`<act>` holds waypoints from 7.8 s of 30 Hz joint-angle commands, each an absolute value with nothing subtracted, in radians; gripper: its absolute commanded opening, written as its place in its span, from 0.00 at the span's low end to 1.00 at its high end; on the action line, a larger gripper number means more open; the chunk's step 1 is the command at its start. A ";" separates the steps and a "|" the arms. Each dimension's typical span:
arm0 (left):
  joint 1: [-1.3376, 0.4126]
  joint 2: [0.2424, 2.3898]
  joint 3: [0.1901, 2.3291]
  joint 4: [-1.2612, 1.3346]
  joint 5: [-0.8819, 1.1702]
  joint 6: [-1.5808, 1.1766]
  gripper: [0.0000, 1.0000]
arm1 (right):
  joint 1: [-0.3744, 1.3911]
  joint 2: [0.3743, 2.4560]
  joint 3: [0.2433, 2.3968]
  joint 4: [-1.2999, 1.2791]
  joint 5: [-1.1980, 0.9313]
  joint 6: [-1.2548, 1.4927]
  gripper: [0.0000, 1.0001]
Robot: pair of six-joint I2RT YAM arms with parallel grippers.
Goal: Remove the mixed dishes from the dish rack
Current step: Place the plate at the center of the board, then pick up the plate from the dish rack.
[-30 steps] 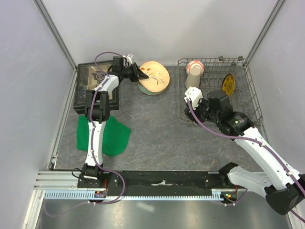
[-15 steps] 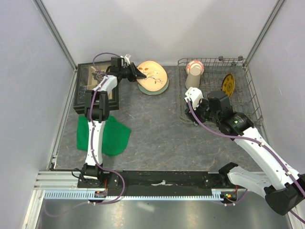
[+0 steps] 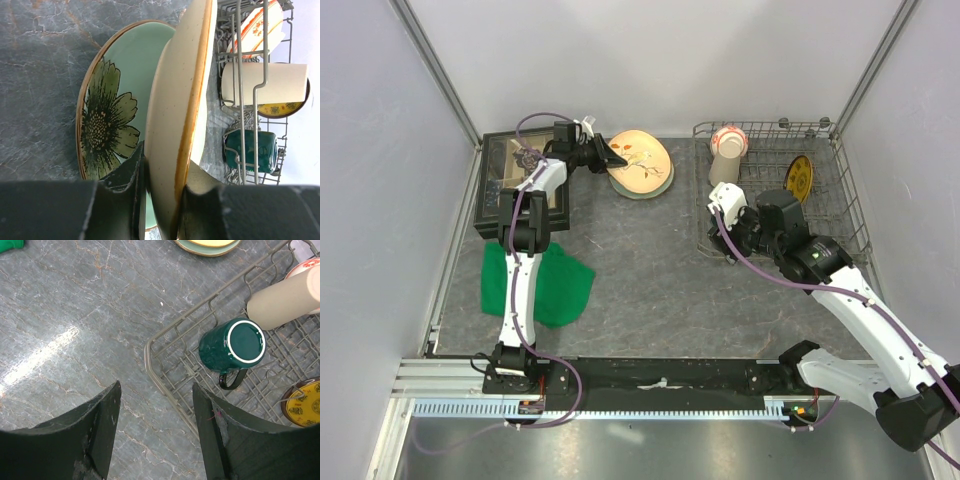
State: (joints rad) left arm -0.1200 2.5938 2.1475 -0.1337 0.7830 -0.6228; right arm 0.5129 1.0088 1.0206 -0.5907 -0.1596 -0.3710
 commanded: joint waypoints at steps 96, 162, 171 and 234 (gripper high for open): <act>-0.135 2.313 2.011 -0.344 0.543 -0.261 0.67 | 0.508 0.919 0.950 -0.571 -0.247 -0.376 0.68; -0.149 1.511 1.514 -0.508 0.486 0.204 0.90 | 0.350 1.137 0.942 -0.324 0.476 -0.388 0.70; -0.147 1.350 1.374 -0.456 0.394 0.225 0.91 | 0.075 1.232 1.089 -0.390 0.367 -0.362 0.70; -0.147 1.394 1.227 -0.242 0.397 0.229 0.92 | -0.279 1.931 1.634 -0.411 -0.239 -0.141 0.53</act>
State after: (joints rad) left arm -0.1516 1.3827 1.2179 -0.2810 0.3943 0.2207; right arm -0.2947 1.9099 1.5867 -0.4561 -0.2714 -0.1310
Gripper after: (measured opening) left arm 0.917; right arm 0.538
